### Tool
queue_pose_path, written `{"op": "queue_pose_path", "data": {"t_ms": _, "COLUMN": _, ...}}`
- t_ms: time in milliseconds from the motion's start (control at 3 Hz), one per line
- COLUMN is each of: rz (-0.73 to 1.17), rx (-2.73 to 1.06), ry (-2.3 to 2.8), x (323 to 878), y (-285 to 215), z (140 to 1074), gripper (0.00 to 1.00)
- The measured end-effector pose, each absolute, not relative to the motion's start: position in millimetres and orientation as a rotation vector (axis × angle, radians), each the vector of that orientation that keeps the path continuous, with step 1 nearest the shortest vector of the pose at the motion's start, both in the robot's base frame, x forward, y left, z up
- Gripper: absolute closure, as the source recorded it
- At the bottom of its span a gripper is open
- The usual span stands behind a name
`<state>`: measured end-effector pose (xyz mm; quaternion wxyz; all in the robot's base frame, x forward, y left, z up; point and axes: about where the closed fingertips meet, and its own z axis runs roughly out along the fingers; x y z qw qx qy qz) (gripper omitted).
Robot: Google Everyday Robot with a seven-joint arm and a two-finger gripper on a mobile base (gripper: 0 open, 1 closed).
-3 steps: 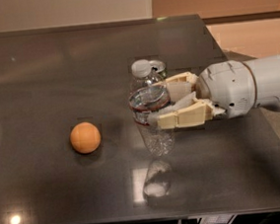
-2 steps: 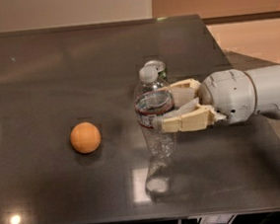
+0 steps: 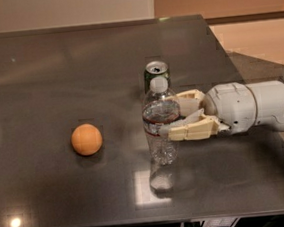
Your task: Place water bottle upright
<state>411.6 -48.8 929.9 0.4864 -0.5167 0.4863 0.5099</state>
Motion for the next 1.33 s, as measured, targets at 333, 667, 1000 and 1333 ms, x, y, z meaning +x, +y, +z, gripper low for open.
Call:
{"op": "queue_pose_path", "data": {"t_ms": 333, "rz": 1.278, "rx": -1.244, "ry": 1.168, "x": 413.1, "y": -50.7, "z": 921.0, "gripper": 0.83}}
{"op": "queue_pose_path", "data": {"t_ms": 667, "rz": 1.296, "rx": -1.238, "ry": 1.16, "x": 414.7, "y": -52.9, "z": 916.1, "gripper": 0.59}}
{"op": "queue_pose_path", "data": {"t_ms": 1000, "rz": 1.3, "rx": -1.241, "ry": 1.15, "x": 415.5, "y": -54.3, "z": 913.3, "gripper": 0.36}}
{"op": "queue_pose_path", "data": {"t_ms": 1333, "rz": 1.301, "rx": -1.245, "ry": 1.148, "x": 415.0, "y": -52.2, "z": 914.2, "gripper": 0.13}}
